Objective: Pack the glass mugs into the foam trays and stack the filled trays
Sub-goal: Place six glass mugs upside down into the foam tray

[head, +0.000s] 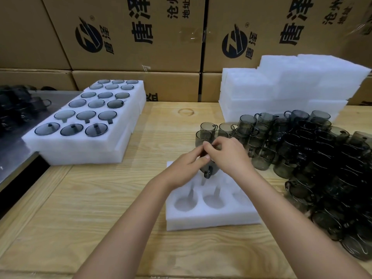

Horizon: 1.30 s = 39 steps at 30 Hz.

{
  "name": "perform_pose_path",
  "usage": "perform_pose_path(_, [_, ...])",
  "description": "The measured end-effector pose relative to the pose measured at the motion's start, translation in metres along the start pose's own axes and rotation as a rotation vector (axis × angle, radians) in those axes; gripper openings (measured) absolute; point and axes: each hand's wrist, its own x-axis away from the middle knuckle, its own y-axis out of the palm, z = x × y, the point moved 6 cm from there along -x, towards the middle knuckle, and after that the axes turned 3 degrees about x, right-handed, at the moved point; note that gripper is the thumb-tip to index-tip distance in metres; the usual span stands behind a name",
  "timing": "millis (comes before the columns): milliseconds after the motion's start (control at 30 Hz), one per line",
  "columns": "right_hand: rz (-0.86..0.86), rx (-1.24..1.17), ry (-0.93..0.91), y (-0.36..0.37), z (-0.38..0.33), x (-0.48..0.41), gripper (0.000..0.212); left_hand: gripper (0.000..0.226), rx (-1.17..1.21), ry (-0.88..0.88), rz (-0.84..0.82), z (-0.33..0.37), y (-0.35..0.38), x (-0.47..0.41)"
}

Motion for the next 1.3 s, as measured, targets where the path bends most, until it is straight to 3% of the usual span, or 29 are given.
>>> perform_pose_path(100, [-0.042,-0.011,-0.007,0.004,-0.003,0.0,0.029,0.031,-0.063,-0.034,-0.016,-0.007,0.0,-0.001])
perform_pose_path(233, [-0.08,-0.03,-0.011,0.008,-0.001,0.001,0.027,0.043,-0.154,-0.1,0.008,-0.012,-0.001,-0.005])
perform_pose_path(400, [-0.105,-0.004,-0.053,0.008,0.004,-0.002,0.026,0.035,-0.438,-0.023,-0.019,-0.006,-0.002,-0.004])
perform_pose_path(567, [-0.123,0.057,-0.062,0.009,0.008,-0.004,0.026,0.033,-0.485,-0.018,-0.048,-0.004,0.0,-0.002])
perform_pose_path(767, [-0.059,0.156,-0.085,0.015,0.006,-0.001,0.027,0.013,-0.467,-0.034,-0.058,-0.003,-0.002,-0.004])
perform_pose_path(933, [-0.061,0.151,-0.031,0.017,0.006,0.0,0.025,0.053,-0.289,-0.164,-0.058,-0.004,-0.006,-0.005])
perform_pose_path(1167, [-0.043,0.201,-0.012,0.023,0.002,0.01,0.035,0.068,-0.247,-0.288,-0.107,-0.015,-0.005,-0.008])
perform_pose_path(1300, [-0.044,0.214,-0.013,0.017,0.003,0.01,0.028,0.072,-0.212,-0.29,-0.076,-0.022,-0.005,-0.007])
